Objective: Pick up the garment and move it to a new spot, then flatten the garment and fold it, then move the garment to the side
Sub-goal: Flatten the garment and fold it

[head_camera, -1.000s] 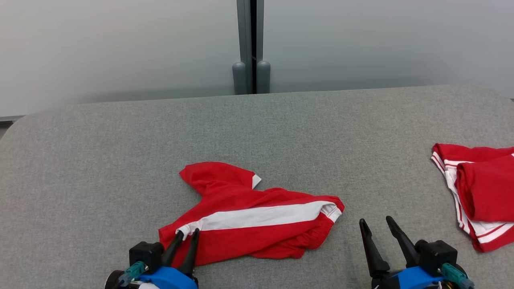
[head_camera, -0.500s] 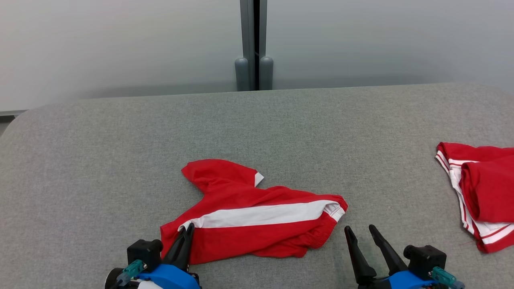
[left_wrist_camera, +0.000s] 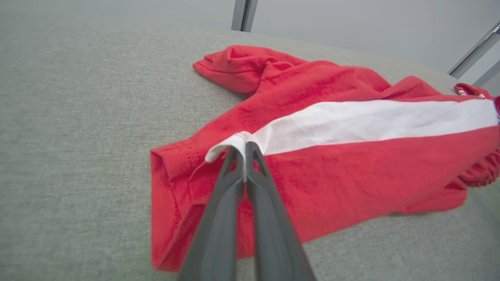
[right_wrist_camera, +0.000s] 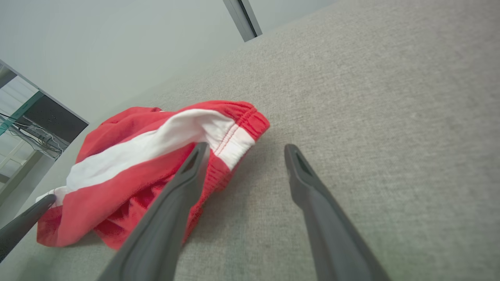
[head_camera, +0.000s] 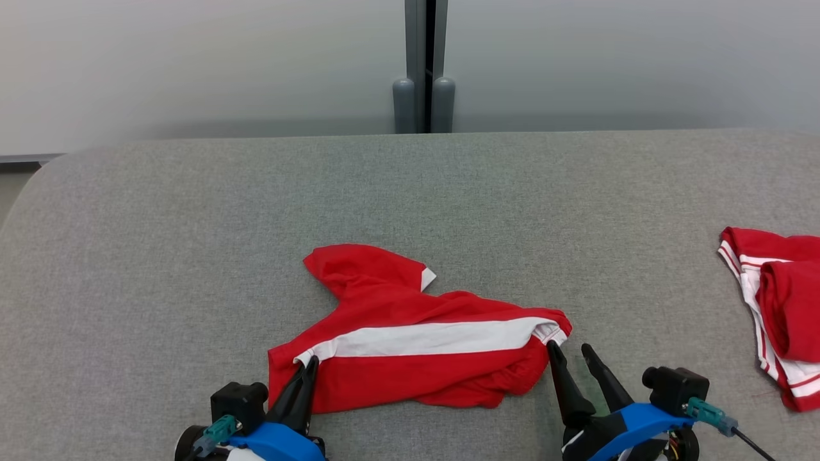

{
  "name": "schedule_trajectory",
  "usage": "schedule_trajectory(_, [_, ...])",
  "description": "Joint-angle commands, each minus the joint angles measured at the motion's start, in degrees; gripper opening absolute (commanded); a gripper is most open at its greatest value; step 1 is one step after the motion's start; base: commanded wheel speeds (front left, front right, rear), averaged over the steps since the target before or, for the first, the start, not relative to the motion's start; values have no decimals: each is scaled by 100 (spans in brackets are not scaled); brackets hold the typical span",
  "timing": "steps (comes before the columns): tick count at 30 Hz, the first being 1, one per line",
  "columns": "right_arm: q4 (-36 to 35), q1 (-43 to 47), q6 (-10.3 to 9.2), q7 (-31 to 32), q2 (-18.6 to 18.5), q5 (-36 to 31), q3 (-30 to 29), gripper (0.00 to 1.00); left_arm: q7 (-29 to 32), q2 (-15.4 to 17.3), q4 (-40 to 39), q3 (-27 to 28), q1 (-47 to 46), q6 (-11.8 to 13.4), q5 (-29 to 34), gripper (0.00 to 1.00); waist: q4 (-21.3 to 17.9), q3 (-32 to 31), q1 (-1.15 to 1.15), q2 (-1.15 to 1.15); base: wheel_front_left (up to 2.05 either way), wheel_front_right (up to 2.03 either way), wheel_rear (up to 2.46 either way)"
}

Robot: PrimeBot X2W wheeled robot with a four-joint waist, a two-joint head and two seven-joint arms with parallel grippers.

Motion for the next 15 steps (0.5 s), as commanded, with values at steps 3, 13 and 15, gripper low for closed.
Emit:
schedule_trajectory(3, [160,-232,0,-27,-12,244,7,100,0,27,-47,-31,-80,-13,-22,0,65,96,0,-1,0,0,0])
schedule_trajectory(13, [219,-385,0,-27,-13,388,154,55,0,36,-100,-76,-133,-13,-50,0,130,199,0,-1,0,0,0])
schedule_trajectory(15, [144,-388,0,-27,-13,330,143,18,0,36,-98,-68,-135,-13,-46,0,128,208,0,-1,0,0,0])
